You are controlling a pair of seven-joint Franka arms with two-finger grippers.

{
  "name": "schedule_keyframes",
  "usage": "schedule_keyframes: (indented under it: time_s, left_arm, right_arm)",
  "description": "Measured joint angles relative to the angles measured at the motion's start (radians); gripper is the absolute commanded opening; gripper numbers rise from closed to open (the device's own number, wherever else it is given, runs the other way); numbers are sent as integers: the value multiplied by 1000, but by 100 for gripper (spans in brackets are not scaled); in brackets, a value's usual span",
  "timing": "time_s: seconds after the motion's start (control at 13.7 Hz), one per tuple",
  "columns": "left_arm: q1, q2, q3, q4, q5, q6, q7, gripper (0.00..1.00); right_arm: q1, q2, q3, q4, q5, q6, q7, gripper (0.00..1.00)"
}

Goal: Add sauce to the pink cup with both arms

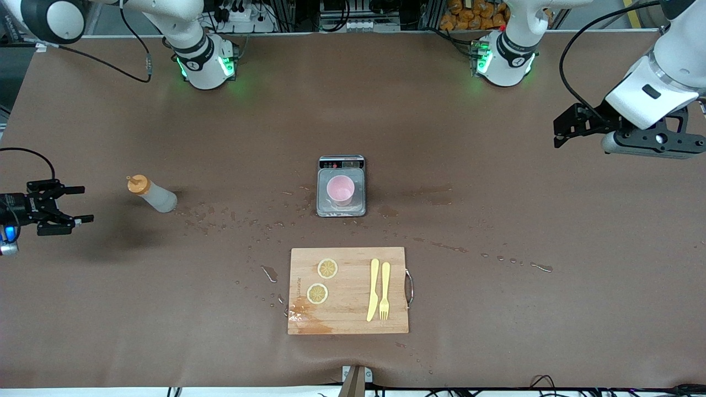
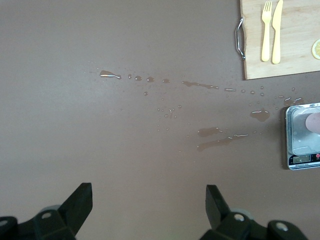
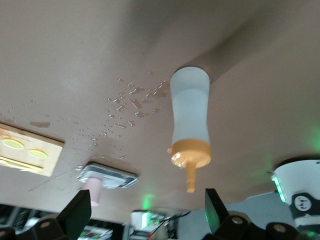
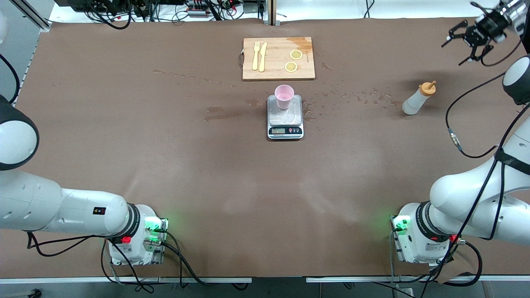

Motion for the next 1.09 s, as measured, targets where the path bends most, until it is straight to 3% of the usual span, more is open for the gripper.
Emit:
schedule_keyframes:
  time_s: [0.36, 0.58, 1.09]
  left_arm:
    - [0, 0, 0, 0, 0, 0, 0, 100]
    - [0, 1, 0, 0, 0, -1, 0, 100]
    - [0, 1, 0, 0, 0, -1, 0, 100]
  right_arm:
    - [152, -142, 11, 17, -50, -38, 5, 100]
    - [251, -196, 15, 18, -128, -37, 6, 100]
    - [433, -336, 21, 21, -271, 66, -27, 100]
